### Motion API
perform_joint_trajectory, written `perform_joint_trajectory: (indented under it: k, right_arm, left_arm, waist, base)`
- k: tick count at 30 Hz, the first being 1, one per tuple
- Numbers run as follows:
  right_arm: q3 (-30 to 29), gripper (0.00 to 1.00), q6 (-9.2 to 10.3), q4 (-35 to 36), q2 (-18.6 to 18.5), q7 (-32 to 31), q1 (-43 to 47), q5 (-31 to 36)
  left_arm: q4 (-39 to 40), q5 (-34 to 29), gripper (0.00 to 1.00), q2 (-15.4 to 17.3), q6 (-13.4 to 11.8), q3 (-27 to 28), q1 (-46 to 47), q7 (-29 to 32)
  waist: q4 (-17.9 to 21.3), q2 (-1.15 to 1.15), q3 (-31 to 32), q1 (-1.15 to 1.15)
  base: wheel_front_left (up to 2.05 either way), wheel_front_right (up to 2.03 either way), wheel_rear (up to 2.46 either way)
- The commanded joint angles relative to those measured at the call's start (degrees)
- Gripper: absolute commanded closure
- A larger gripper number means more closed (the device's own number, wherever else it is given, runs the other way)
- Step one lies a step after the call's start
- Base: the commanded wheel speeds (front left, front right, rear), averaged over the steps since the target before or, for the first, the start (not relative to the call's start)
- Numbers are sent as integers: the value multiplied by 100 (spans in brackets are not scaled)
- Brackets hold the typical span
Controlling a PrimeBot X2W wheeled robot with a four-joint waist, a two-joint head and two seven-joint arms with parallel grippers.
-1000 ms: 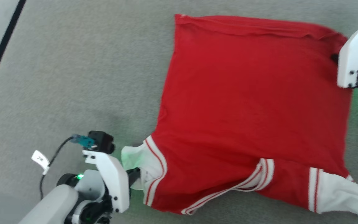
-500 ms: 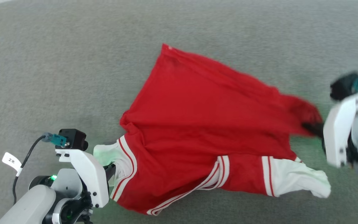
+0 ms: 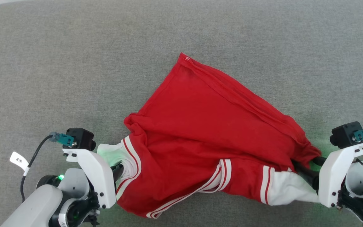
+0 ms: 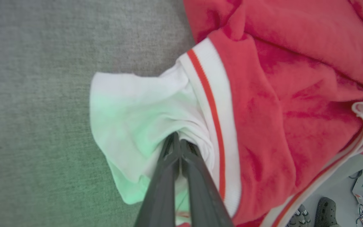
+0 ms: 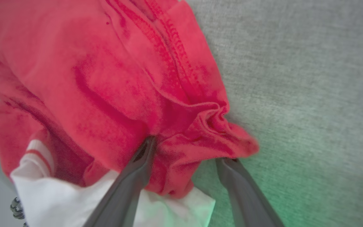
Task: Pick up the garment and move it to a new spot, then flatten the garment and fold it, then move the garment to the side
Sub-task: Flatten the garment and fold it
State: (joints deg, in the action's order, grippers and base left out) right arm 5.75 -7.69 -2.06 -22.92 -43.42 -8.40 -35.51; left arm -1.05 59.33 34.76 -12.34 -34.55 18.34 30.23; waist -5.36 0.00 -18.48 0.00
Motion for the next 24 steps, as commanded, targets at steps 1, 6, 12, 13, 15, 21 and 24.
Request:
perform_joint_trajectory:
  k: [1,6,12,13,15,21,24]
  right_arm:
    - [8,0,37,-149,31,36,48,24]
    - [-186,0,22,741,-98,-76,-123,9]
    - [-315,0,21,2050,-137,-506,-430,103]
    - [-260,0,22,2169,-77,-509,-681,130]
    - [-148,0,22,2065,-28,-525,-981,73]
    - [357,0,21,1365,-82,-389,-1942,-66]
    - [668,0,21,679,-144,-244,-2536,-136]
  left_arm:
    - [-39,-35,100,-15,34,-25,48,-30]
    - [-54,-17,100,-48,45,-16,48,-55]
    - [-4,-42,100,-131,75,-63,115,-84]
    - [1,-69,100,-179,100,-99,159,-96]
    - [-9,-92,100,-245,141,-141,218,-108]
    - [-98,-156,100,-467,304,-275,425,-148]
    - [-187,-191,100,-622,433,-406,567,-129]
  waist:
    - [-18,0,8,0]
    - [-104,0,31,0]
    - [-324,0,-5,0]
    - [-430,0,-46,0]
    - [-564,0,-102,0]
    - [-959,0,-242,0]
    - [-1237,0,-322,0]
  base:
    - [0,0,0]
    - [0,0,0]
    - [0,0,0]
    - [0,0,0]
    - [0,0,0]
    - [0,0,0]
    - [0,0,0]
